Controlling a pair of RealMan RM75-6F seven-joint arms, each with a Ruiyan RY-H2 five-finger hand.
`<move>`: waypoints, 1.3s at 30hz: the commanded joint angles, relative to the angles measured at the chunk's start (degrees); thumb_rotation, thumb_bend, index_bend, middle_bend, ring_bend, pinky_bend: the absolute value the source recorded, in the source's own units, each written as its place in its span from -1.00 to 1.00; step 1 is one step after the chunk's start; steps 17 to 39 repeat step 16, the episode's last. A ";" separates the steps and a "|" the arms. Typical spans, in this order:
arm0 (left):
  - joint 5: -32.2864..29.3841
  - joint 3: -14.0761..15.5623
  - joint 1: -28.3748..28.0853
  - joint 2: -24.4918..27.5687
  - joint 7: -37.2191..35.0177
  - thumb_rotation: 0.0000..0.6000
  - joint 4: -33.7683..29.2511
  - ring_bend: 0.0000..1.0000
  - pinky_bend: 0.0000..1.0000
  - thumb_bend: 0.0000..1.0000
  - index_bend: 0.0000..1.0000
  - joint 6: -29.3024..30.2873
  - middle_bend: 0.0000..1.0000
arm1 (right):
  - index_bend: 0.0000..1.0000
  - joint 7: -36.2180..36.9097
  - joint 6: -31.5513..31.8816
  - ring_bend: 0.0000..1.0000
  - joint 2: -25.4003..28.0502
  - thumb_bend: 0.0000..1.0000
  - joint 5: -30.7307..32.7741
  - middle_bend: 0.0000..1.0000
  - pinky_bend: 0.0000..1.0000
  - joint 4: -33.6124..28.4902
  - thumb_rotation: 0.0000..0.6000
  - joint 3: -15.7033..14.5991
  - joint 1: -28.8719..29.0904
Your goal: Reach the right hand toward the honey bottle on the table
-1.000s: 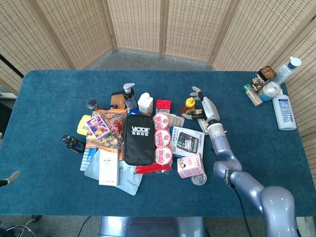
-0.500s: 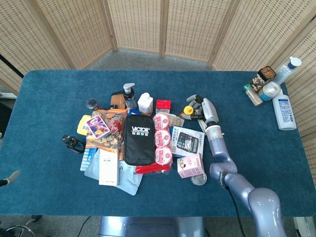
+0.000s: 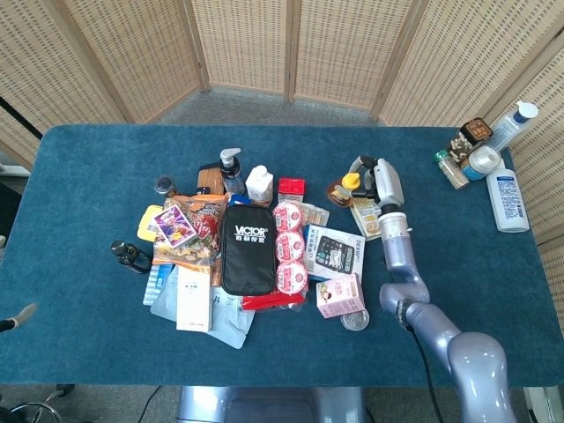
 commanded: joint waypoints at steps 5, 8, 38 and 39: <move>0.50 0.29 -0.16 0.40 -1.08 1.00 0.16 -1.00 -1.00 -1.00 -1.00 -0.58 -1.00 | 0.26 -7.61 5.30 0.73 7.87 -1.00 1.65 0.93 0.73 -11.85 1.00 2.88 -1.32; 0.76 0.39 -0.16 0.63 -1.70 1.00 0.34 -1.00 -1.00 -1.00 -1.00 -0.67 -1.00 | 0.26 -12.05 7.48 0.73 11.52 -1.00 2.81 0.93 0.73 -18.88 1.00 4.21 -2.27; 1.83 0.72 -0.39 1.02 -3.20 1.00 0.82 -1.00 -1.00 -1.00 -1.00 -1.09 -1.00 | 0.26 -22.75 11.00 0.73 18.70 -1.00 7.15 0.93 0.73 -35.32 1.00 6.61 -4.81; 1.83 0.72 -0.39 1.02 -3.20 1.00 0.82 -1.00 -1.00 -1.00 -1.00 -1.09 -1.00 | 0.26 -22.75 11.00 0.73 18.70 -1.00 7.15 0.93 0.73 -35.32 1.00 6.61 -4.81</move>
